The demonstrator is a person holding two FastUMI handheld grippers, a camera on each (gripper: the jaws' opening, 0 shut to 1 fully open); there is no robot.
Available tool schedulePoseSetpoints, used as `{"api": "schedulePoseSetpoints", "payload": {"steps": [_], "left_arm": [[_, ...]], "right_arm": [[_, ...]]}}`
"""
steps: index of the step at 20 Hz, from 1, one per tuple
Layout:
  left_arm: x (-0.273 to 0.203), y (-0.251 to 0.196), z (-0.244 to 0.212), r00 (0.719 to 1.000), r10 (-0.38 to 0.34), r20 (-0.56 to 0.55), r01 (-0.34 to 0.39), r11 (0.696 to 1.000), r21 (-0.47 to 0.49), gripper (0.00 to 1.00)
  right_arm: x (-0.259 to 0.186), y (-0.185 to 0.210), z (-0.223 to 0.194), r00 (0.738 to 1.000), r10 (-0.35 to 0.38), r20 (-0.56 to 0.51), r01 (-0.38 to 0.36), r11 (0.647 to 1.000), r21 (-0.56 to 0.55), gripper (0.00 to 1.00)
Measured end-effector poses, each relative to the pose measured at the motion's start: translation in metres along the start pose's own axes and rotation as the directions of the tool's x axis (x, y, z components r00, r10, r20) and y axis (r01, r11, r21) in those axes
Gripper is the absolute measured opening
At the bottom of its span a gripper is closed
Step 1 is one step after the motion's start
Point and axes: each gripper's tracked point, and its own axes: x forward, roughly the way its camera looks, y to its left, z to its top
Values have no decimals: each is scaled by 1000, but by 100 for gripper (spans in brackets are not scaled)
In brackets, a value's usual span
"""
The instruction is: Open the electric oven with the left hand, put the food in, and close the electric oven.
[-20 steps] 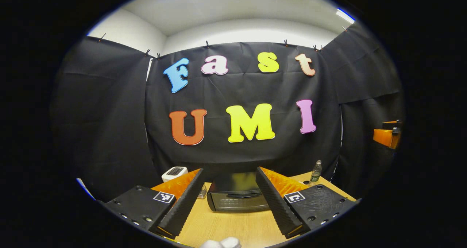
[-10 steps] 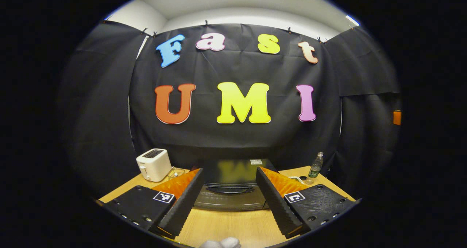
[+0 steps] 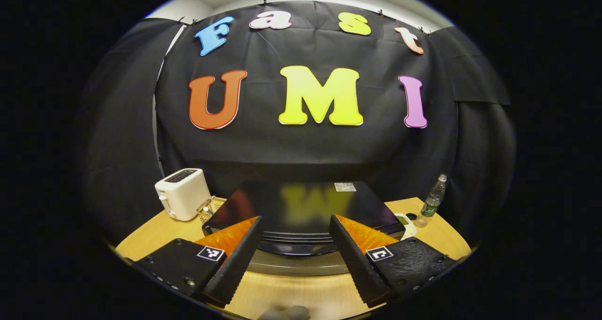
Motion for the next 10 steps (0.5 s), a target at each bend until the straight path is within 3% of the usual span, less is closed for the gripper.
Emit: {"api": "schedulePoseSetpoints", "payload": {"steps": [5,6,7,10], "left_arm": [[18,9,-29,998,12,-58,-9,999,39,95],[20,7,-28,998,5,-57,-4,999,33,87],[19,8,-30,998,2,-67,0,999,32,96],[14,9,-30,997,10,-74,-7,999,41,97]], "right_arm": [[9,4,-11,999,21,-31,-21,1000,-6,92],[11,5,-12,999,26,-34,-26,1000,-3,92],[11,5,-12,999,28,-37,-28,1000,0,92],[12,3,-12,999,26,-36,-26,1000,5,92]]}}
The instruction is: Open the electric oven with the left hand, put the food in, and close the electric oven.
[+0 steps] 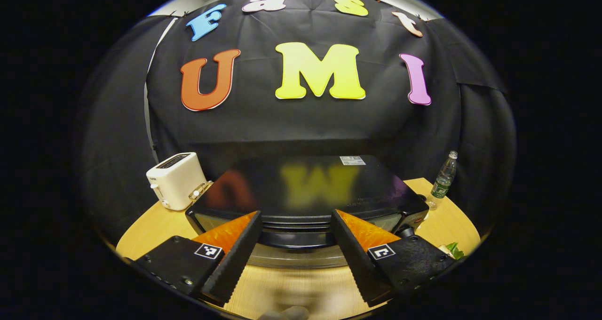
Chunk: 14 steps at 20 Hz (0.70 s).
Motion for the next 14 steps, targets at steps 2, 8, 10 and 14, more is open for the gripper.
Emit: {"api": "schedulePoseSetpoints", "payload": {"steps": [2,8,10,14], "left_arm": [[-3,-1,-3,1000,3,-2,-3,1000,5,97],[-27,-2,-17,1000,-6,-14,6,1000,10,97],[-36,-1,-23,1000,-9,-18,9,1000,9,97],[-58,-2,-43,999,-17,-34,17,1000,9,97]], "right_arm": [[-2,1,0,1000,3,4,-3,1000,0,92],[-17,7,-2,1000,9,10,-9,1000,-9,92],[-23,9,-3,1000,8,12,-7,1000,-18,92],[-35,12,-8,1000,10,9,-10,1000,-24,92]]}}
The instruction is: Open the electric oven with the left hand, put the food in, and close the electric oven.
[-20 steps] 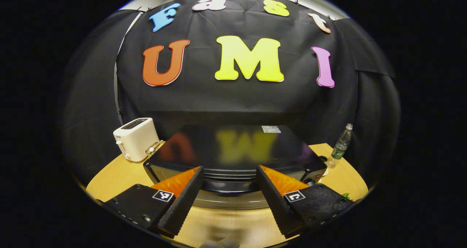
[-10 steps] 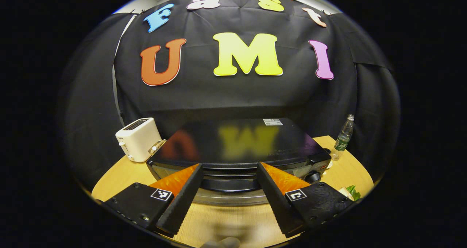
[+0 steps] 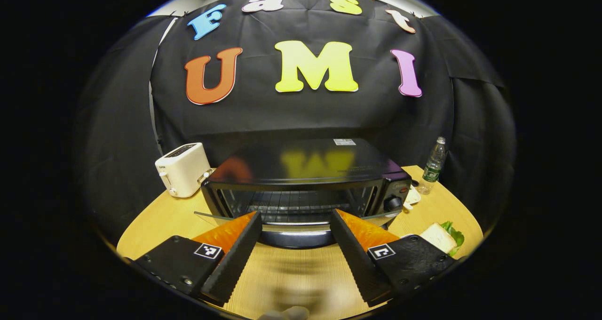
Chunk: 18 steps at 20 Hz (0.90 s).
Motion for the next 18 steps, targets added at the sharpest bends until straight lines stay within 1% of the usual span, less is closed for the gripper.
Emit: {"api": "schedulePoseSetpoints", "payload": {"steps": [8,13,15,18], "left_arm": [[-34,-3,-54,998,-22,-51,22,1000,-1,97],[-43,-6,-90,995,-33,-99,33,999,-1,97],[-47,-6,-106,992,-33,-122,32,999,-14,96],[-45,-9,-122,988,-35,-149,35,999,-3,96]], "right_arm": [[-23,7,-16,1000,-10,-22,9,1000,-12,92],[-30,7,-23,999,-20,-38,19,999,-31,92],[-32,8,-26,999,-22,-44,20,999,-36,92],[-33,7,-36,998,-28,-61,25,999,-44,92]]}}
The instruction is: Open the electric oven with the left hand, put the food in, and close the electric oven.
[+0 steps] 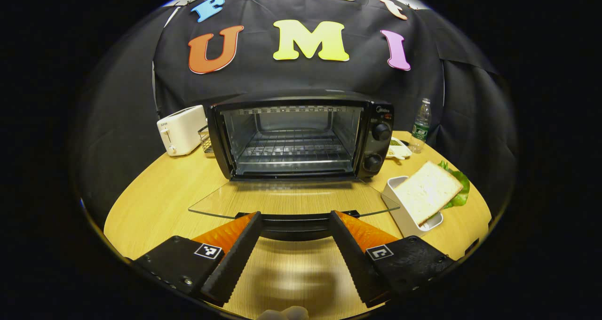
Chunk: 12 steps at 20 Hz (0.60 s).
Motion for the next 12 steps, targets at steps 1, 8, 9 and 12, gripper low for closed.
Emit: {"api": "schedulePoseSetpoints", "payload": {"steps": [1,8,9,12], "left_arm": [[2,0,-8,1000,-1,-16,1,1000,-2,95],[10,-3,-48,994,-2,-108,-4,998,-57,94],[9,-2,-50,994,-2,-106,-3,999,-48,94],[7,-2,-50,995,2,-96,-5,999,-35,94]], "right_arm": [[1,2,-4,1000,0,-11,0,1000,0,92],[6,8,-28,998,4,-61,-4,1000,5,92],[8,8,-29,998,5,-65,-4,1000,6,92],[14,11,-35,997,10,-81,-10,1000,9,92]]}}
